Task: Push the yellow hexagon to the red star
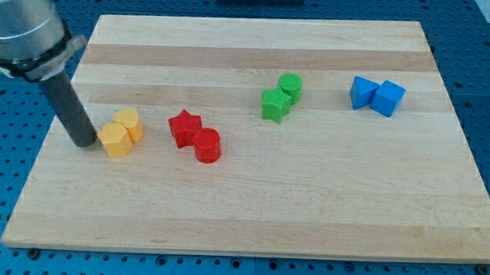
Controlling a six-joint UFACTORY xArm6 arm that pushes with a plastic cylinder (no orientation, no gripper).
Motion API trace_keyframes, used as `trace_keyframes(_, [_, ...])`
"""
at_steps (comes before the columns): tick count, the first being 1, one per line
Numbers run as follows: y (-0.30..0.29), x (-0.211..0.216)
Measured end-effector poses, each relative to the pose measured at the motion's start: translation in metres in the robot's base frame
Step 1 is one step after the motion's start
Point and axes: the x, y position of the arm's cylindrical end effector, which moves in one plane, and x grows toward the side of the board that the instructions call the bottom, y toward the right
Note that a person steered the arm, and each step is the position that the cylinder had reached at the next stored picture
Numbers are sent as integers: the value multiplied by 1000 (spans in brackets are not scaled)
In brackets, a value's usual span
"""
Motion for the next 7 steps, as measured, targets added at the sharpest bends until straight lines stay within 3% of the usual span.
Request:
trace_keyframes(1, [27, 1])
trace_keyframes(3, [19, 27])
trace_keyframes(7, [62, 17])
